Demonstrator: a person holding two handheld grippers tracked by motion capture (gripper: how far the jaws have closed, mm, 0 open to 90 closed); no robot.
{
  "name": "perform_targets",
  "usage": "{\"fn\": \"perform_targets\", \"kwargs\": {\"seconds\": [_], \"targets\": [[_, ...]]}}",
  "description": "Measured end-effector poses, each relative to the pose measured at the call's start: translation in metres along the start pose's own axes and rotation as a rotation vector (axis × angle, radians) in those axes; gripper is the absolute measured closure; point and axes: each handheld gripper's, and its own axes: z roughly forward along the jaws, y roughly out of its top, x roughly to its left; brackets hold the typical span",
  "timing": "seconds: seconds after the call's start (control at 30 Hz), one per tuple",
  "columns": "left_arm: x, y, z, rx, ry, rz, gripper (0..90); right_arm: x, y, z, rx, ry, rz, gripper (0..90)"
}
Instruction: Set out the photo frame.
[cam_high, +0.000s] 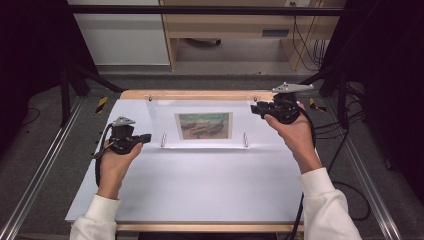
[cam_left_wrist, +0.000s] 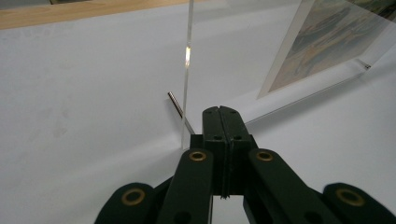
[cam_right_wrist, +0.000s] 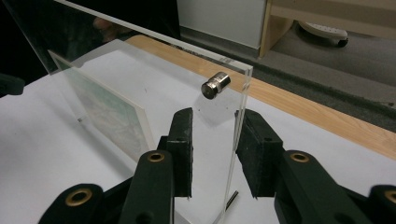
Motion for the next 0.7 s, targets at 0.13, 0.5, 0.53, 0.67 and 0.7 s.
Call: {"fn": "perform_targets", "kwargs": {"seconds": [0.13,0.5,0.53,0.67,0.7], "targets": [[0.000,-0.002,0.000,0.006,-0.001,0.010,89.4,-0.002,0.002,0.003,0.004,-0.002,0.009,67.6],[-0.003,-0.006,0.001,0.010,-0.002,0.020,89.5,-0.010,0.003,0.009,-0.004,-0.004,0.043,67.0],[-0.003,-0.007,0.001,0.011,0.000,0.021,89.5,-0.011,0.002,0.008,-0.007,-0.004,0.049,65.6],[0.000,-0.010,0.002,0.014,0.007,0.018,89.5,-0.019,-0.002,0.002,-0.011,-0.028,0.063,62.8],[0.000,-0.010,0.003,0.014,0.005,0.015,89.5,-0.020,-0.002,0.000,-0.009,-0.031,0.062,62.6]]}}
